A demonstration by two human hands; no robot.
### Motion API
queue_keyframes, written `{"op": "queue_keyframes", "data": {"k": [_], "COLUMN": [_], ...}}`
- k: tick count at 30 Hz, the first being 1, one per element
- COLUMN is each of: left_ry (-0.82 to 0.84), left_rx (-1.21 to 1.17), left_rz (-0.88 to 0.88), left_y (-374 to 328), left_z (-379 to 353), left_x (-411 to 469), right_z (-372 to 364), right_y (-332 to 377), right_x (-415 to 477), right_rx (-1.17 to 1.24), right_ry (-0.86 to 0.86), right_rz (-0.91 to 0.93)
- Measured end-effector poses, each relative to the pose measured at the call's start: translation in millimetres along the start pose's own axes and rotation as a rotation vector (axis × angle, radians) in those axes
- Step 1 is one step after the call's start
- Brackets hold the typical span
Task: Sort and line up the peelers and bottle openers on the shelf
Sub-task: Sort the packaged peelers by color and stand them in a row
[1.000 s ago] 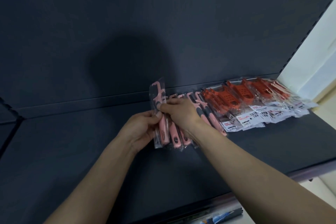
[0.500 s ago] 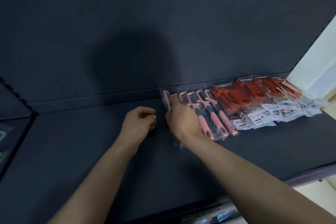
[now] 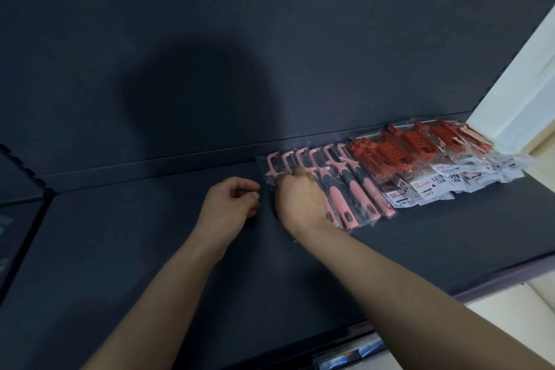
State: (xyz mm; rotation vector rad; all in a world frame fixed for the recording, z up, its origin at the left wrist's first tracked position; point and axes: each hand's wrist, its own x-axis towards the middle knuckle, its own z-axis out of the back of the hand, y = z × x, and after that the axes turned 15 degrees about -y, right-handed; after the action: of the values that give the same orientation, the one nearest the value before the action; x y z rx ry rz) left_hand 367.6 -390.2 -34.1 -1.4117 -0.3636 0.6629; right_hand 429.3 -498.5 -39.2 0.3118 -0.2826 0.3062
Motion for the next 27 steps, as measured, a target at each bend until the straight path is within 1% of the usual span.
{"op": "queue_keyframes", "data": {"k": [7, 13, 16, 20, 22, 24, 27], "left_ry": [0.039, 0.072, 0.08, 0.067, 0.055, 0.044, 0.027], "left_rx": [0.011, 0.026, 0.039, 0.049, 0.046, 0.041, 0.033], "left_rz": [-0.009, -0.002, -0.008, -0.016, -0.015, -0.008, 0.004], "left_y": [-1, -1, -2, -4, -6, -8, -9], "left_z": [0, -2, -4, -10, -15, -22, -30], "left_x": [2, 1, 0, -4, -8, -13, -20], "right_z": [1, -1, -1, 1, 2, 3, 7], "right_y": [-4, -8, -12, -30, -40, -49, -56], "right_x": [-1, -1, -1, -4, -5, -5, -3], "right_rx": [-0.048, -0.033, -0.01, -0.043, -0.055, -0.057, 0.008], "right_ry": [-0.018, -0.057, -0.107, -0.218, -0.202, -0.151, -0.118], "right_rz": [-0.017, -0.021, 0.003, 0.059, 0.044, 0.064, 0.109]}}
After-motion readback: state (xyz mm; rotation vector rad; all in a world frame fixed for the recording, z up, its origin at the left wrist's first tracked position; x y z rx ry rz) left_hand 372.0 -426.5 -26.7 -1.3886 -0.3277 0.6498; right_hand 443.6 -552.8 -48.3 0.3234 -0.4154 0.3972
